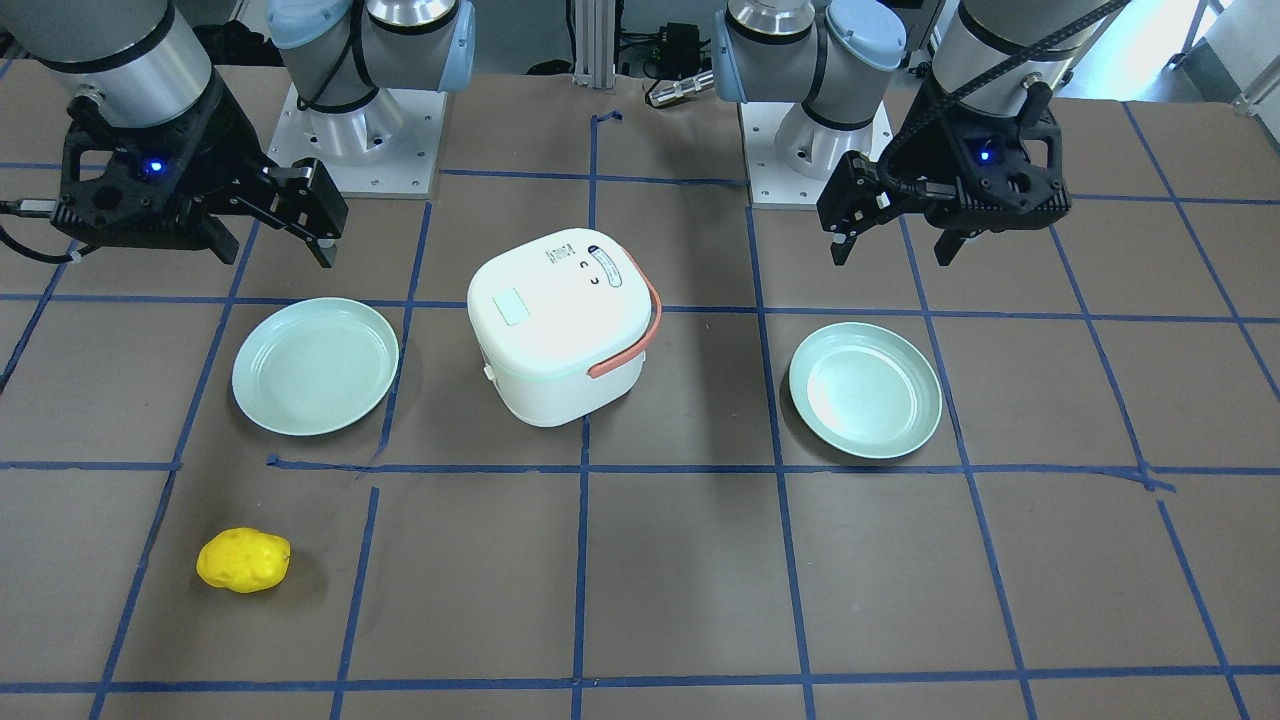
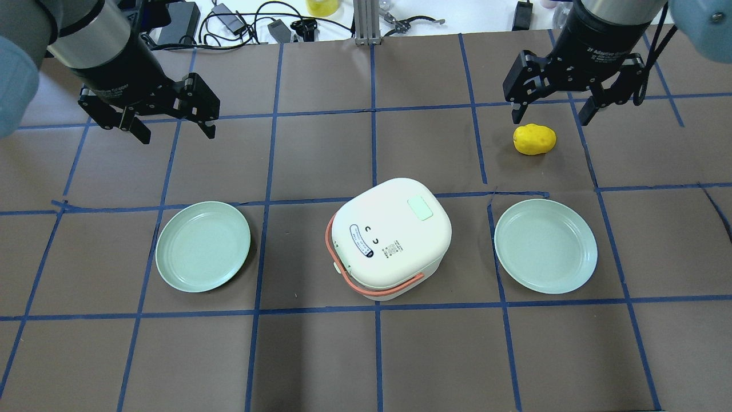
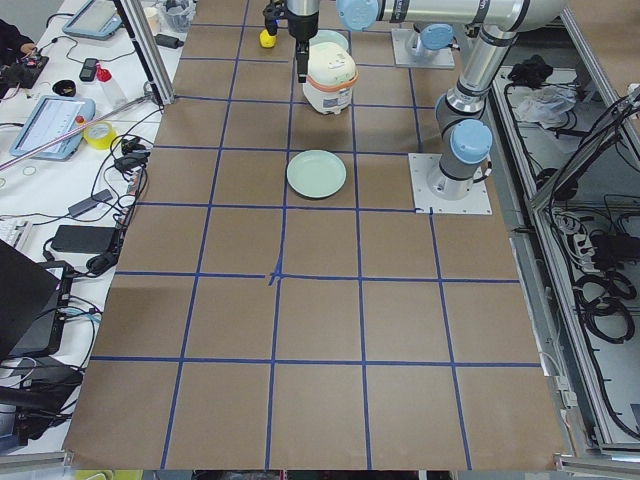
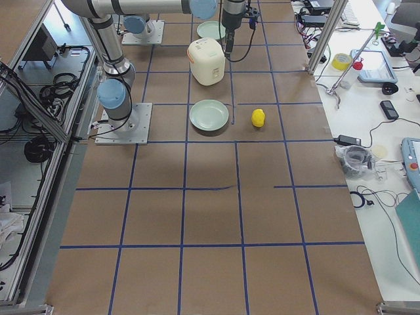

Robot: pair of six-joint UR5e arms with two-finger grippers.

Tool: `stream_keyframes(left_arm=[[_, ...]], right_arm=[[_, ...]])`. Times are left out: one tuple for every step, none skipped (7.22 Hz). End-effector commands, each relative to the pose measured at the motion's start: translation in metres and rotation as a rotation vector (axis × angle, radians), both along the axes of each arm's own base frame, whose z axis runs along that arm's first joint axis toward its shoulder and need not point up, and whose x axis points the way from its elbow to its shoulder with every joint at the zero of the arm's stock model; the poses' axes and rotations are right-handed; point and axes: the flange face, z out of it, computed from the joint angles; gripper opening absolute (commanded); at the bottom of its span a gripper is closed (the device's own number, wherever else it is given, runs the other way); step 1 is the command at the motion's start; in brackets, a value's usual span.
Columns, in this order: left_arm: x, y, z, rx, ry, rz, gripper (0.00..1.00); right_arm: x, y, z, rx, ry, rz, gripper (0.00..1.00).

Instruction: Press rice cooker button

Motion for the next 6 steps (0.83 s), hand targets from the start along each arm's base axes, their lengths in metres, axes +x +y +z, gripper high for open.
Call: stream_keyframes(left_arm=[[0.0, 0.0, 0.0, 0.0, 0.0, 0.0, 1.0], [0.0, 0.0, 0.0, 0.0, 0.0, 0.0, 1.0], [0.0, 0.0, 0.0, 0.0, 0.0, 0.0, 1.0], [0.0, 0.0, 0.0, 0.0, 0.0, 0.0, 1.0], [0.0, 0.0, 0.0, 0.0, 0.0, 0.0, 1.0], [0.0, 0.0, 0.0, 0.0, 0.0, 0.0, 1.0]], right_arm=[[0.006, 0.002, 0.002, -0.002, -0.017, 0.007, 0.28], [0.012, 0.004, 0.001, 0.006, -0.019, 0.019, 0.04], [0.027, 0.007, -0.002, 0.013, -0.063, 0.035, 0.0], [0.041, 0.01, -0.009, 0.029, -0.072, 0.04, 0.0], [0.064, 0.015, -0.013, 0.037, -0.064, 0.012, 0.0], [0.086, 0.02, -0.018, 0.048, -0.064, 0.043, 0.0]])
